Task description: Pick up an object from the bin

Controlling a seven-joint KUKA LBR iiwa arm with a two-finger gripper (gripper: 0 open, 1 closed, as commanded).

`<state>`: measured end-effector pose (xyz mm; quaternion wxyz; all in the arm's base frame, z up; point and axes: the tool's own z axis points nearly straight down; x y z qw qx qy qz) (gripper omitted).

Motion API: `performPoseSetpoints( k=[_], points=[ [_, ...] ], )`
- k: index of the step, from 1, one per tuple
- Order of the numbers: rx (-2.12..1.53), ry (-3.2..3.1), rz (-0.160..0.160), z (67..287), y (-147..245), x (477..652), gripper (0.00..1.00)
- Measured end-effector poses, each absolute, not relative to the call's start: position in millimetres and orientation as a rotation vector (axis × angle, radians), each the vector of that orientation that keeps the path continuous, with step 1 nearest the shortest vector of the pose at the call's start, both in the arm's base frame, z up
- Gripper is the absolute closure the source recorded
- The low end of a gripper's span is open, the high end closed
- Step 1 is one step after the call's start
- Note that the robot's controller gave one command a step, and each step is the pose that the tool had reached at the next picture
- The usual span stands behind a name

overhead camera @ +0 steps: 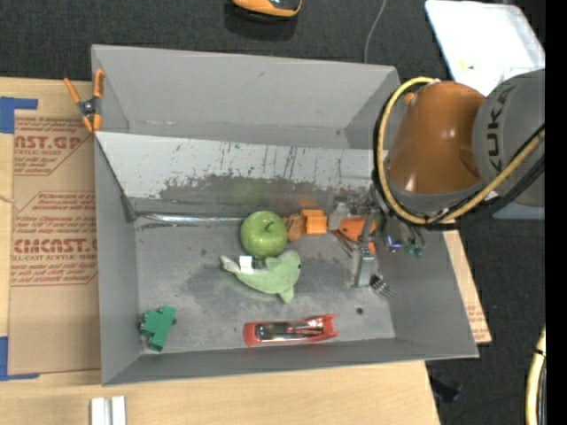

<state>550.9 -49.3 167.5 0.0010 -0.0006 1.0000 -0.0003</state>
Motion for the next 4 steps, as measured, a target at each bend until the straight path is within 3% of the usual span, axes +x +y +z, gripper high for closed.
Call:
performPoseSetpoints(
  k=[1,2,3,4],
  points=[
    [-0.002,3.140,-0.001,167,-49,550.9,0.00],
    [-0.170,3.131,-0.002,150,-39,574.7,0.00],
    [0.230,3.129,0.001,136,-49,561.0,0.00],
    [0.277,3.125,0.003,105,-32,564.1,0.00]
  ],
)
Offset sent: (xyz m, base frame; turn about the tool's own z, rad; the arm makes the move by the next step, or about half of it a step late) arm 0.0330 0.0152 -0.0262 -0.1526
